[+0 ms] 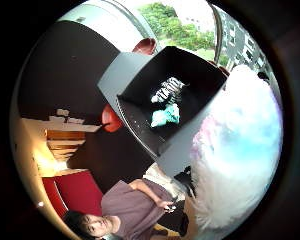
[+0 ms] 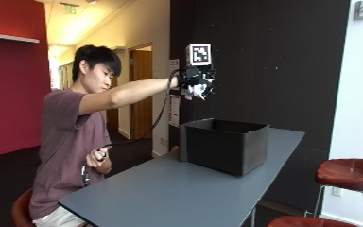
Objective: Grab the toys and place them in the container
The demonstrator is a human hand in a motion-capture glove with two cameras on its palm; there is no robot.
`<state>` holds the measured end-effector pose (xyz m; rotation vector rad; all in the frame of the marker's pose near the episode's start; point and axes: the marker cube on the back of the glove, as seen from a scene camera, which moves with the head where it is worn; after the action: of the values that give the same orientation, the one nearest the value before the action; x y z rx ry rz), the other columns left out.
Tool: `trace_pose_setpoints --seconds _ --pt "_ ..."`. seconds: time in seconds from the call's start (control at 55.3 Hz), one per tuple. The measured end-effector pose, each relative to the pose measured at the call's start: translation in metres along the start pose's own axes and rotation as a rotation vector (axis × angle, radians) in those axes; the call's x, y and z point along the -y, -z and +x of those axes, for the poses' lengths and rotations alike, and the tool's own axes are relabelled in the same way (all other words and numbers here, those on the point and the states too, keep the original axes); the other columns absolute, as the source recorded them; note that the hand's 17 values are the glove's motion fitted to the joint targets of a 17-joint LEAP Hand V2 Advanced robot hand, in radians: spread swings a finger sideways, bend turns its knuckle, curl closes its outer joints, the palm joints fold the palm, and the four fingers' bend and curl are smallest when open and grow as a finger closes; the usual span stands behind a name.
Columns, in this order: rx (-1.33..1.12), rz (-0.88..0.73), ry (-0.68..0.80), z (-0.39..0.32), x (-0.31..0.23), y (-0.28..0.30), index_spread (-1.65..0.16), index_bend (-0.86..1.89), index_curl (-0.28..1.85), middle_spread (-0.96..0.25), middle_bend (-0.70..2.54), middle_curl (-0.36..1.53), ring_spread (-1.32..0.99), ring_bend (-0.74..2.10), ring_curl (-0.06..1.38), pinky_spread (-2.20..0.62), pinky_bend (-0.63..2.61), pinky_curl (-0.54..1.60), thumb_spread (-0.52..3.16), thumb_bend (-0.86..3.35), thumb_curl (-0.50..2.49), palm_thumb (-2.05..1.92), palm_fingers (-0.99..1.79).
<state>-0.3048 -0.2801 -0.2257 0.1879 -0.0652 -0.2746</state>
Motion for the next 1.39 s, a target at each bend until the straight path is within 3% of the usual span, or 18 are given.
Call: trace_pose_setpoints --seconds 0.09,0.181,0.271,0.343,0.434,0.488,0.542,0.56,0.597,0.615,0.633,0.651,0.669,0.723,0.777,0.94,1.392 --pt "0.078 0.007 -0.165 -0.031 0.032 0.007 -0.31 0.9 0.86 -0.26 1.05 0.78 -0.4 1.14 0.68 -0.37 1.05 0.54 0.38 0.04 0.96 0.61 1.07" --pt "-0.009 0.03 0.056 -0.052 0.05 0.0 -0.31 0.9 0.88 -0.26 1.05 0.78 -0.4 1.14 0.68 -0.36 1.05 0.54 0.38 0.03 0.99 0.62 1.06" --pt "0.042 0.042 -0.056 -0.086 0.082 -0.005 -0.31 0.88 0.9 -0.26 1.03 0.79 -0.4 1.14 0.67 -0.36 1.06 0.54 0.39 0.02 1.01 0.62 1.05" --pt "0.023 0.061 0.076 -0.118 0.101 -0.015 -0.32 0.86 0.92 -0.27 1.02 0.79 -0.4 1.14 0.67 -0.36 1.07 0.54 0.39 0.02 1.03 0.62 1.04" --pt "0.021 0.047 -0.013 -0.135 0.119 -0.028 -0.32 0.82 0.93 -0.27 1.0 0.79 -0.4 1.13 0.67 -0.36 1.08 0.55 0.41 0.0 1.05 0.62 1.0" --pt "-0.041 0.006 0.089 -0.136 0.12 -0.042 -0.33 0.79 0.95 -0.28 0.98 0.79 -0.4 1.12 0.67 -0.36 1.1 0.55 0.43 -0.01 1.05 0.61 0.94" --pt "-0.067 -0.088 0.078 -0.141 0.124 -0.058 -0.32 0.68 0.95 -0.3 0.91 0.78 -0.4 1.12 0.67 -0.36 1.14 0.56 0.5 -0.03 1.03 0.58 0.78" --pt "-0.069 -0.13 0.067 -0.142 0.125 -0.063 -0.32 0.71 0.97 -0.3 0.93 0.79 -0.4 1.13 0.68 -0.35 1.14 0.57 0.49 -0.02 1.04 0.59 0.84" --pt "-0.067 -0.214 -0.001 -0.144 0.128 -0.073 -0.32 0.56 0.93 -0.31 0.82 0.76 -0.39 1.11 0.66 -0.35 1.12 0.55 0.65 -0.08 0.98 0.47 0.57" --pt "-0.066 -0.248 -0.073 -0.143 0.13 -0.077 -0.31 0.5 0.92 -0.3 0.75 0.74 -0.38 1.07 0.65 -0.33 1.1 0.55 0.74 -0.11 0.93 0.37 0.29" --pt "-0.073 -0.272 -0.157 -0.139 0.131 -0.08 -0.3 0.5 0.94 -0.3 0.75 0.74 -0.38 1.09 0.68 -0.32 1.12 0.58 0.79 -0.1 0.91 0.33 0.28" --pt "-0.093 -0.287 -0.218 -0.132 0.13 -0.083 -0.28 0.36 0.88 -0.28 0.63 0.7 -0.35 1.03 0.66 -0.28 1.14 0.57 0.83 -0.13 0.87 0.26 -0.05" --pt "-0.117 -0.292 -0.226 -0.125 0.127 -0.085 -0.26 0.29 0.87 -0.25 0.55 0.68 -0.31 0.99 0.67 -0.24 1.18 0.6 0.86 -0.12 0.84 0.22 -0.24" --pt "-0.094 -0.262 -0.024 -0.135 0.123 -0.087 -0.23 0.07 0.72 -0.14 0.33 0.59 -0.21 0.75 0.57 -0.15 1.23 0.54 0.92 -0.11 0.76 0.09 -0.51" --pt "-0.041 -0.234 0.053 -0.149 0.124 -0.085 -0.21 0.0 0.59 -0.07 0.2 0.53 -0.14 0.62 0.5 -0.09 1.22 0.5 0.97 -0.08 0.7 0.03 -0.47" --pt "-0.061 -0.2 0.042 -0.146 0.117 -0.077 -0.16 0.01 0.41 0.03 0.11 0.43 -0.02 0.45 0.41 0.01 1.14 0.45 1.04 -0.06 0.57 -0.06 -0.39" --pt "-0.025 -0.136 0.078 -0.133 0.085 -0.076 -0.15 0.1 0.25 0.05 0.11 0.27 0.04 0.32 0.37 0.06 0.96 0.37 1.09 -0.05 0.37 -0.06 -0.24"
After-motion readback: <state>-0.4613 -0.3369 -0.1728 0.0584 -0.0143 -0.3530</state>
